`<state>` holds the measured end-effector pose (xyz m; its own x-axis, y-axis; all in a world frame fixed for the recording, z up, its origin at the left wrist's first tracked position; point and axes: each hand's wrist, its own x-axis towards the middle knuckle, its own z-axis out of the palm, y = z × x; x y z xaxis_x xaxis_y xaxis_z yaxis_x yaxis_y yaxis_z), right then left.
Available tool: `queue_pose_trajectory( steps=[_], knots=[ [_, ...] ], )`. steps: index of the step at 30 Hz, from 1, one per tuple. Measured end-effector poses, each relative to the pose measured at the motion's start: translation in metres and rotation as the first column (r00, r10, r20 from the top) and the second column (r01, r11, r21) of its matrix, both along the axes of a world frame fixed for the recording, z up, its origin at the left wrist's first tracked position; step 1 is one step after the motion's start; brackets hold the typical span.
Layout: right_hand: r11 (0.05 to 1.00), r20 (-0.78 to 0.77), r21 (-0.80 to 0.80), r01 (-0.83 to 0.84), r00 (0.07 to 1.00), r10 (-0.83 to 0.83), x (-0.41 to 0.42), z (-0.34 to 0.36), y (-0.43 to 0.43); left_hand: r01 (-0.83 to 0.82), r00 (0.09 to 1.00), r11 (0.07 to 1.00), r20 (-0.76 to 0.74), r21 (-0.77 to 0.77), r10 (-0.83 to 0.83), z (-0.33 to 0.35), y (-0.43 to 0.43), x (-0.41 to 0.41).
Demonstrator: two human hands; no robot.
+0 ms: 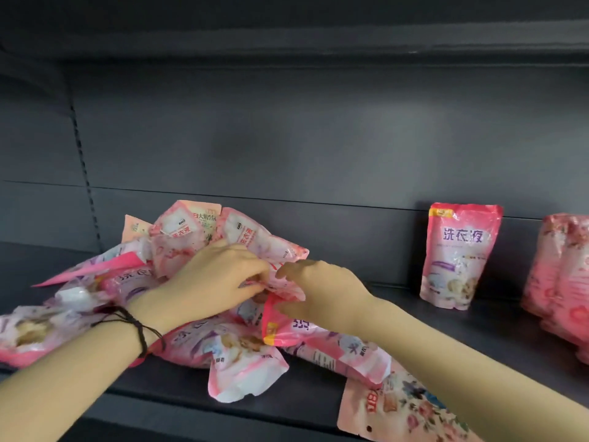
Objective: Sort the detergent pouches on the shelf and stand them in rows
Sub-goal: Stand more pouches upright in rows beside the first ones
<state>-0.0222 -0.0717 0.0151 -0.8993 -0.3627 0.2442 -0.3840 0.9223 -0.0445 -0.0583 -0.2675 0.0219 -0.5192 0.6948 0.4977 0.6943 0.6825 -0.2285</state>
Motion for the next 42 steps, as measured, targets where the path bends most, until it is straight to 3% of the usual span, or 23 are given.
queue_pose_trajectory(
  steps=[6,11,13,15,17,19,22,25,32,39,42],
  knots=[
    [0.955,-0.122,-0.295,0.031,0.990,-0.070,-0.015,-0.015,-0.004,-0.001,0.999,0.972,-0.047,0.237,0.013,-0.005,0.016,-0.005],
    [0.847,-0.233,-0.532,-0.020,0.965,-0.123,-0.010,-0.003,0.021,0.122,0.992,0.846,-0.069,0.518,-0.101,0.006,0.050,-0.005],
    [0.693,-0.171,-0.720,-0.009,0.971,-0.165,-0.006,0.003,0.036,0.156,0.986,0.714,-0.067,0.683,-0.151,0.009,0.063,-0.007],
    [0.394,-0.037,-0.919,0.028,0.987,-0.155,-0.006,0.008,0.054,0.122,0.983,0.545,-0.026,0.829,-0.181,0.007,0.075,-0.008],
    [0.137,0.038,-0.989,0.054,0.992,-0.116,-0.006,0.009,0.076,-0.021,0.957,0.396,0.133,0.918,-0.259,0.001,0.088,-0.007],
    [-0.014,0.056,-0.998,0.055,0.995,-0.088,-0.005,0.008,0.094,-0.241,0.859,0.314,0.352,0.918,-0.371,-0.007,0.104,-0.009],
    [-0.145,0.057,-0.988,0.052,0.998,-0.026,-0.002,0.004,0.116,-0.479,0.594,0.338,0.583,0.810,-0.554,-0.014,0.127,-0.017],
    [-0.203,0.082,-0.976,0.074,0.996,-0.031,-0.002,0.001,0.138,-0.512,0.484,0.366,0.613,0.777,-0.625,-0.016,0.155,-0.021],
    [-0.310,0.068,-0.950,0.030,0.992,-0.110,0.005,0.006,0.218,-0.501,0.470,0.321,0.564,0.803,-0.679,0.002,0.254,-0.018],
    [-0.267,0.056,-0.964,-0.003,0.975,-0.215,0.003,-0.006,0.279,-0.513,0.438,0.309,0.553,0.801,-0.708,-0.014,0.328,-0.019],
    [-0.242,0.071,-0.970,0.007,0.964,-0.256,0.001,-0.018,0.290,-0.475,0.469,0.317,0.541,0.821,-0.698,-0.021,0.339,-0.021]
  ],
)
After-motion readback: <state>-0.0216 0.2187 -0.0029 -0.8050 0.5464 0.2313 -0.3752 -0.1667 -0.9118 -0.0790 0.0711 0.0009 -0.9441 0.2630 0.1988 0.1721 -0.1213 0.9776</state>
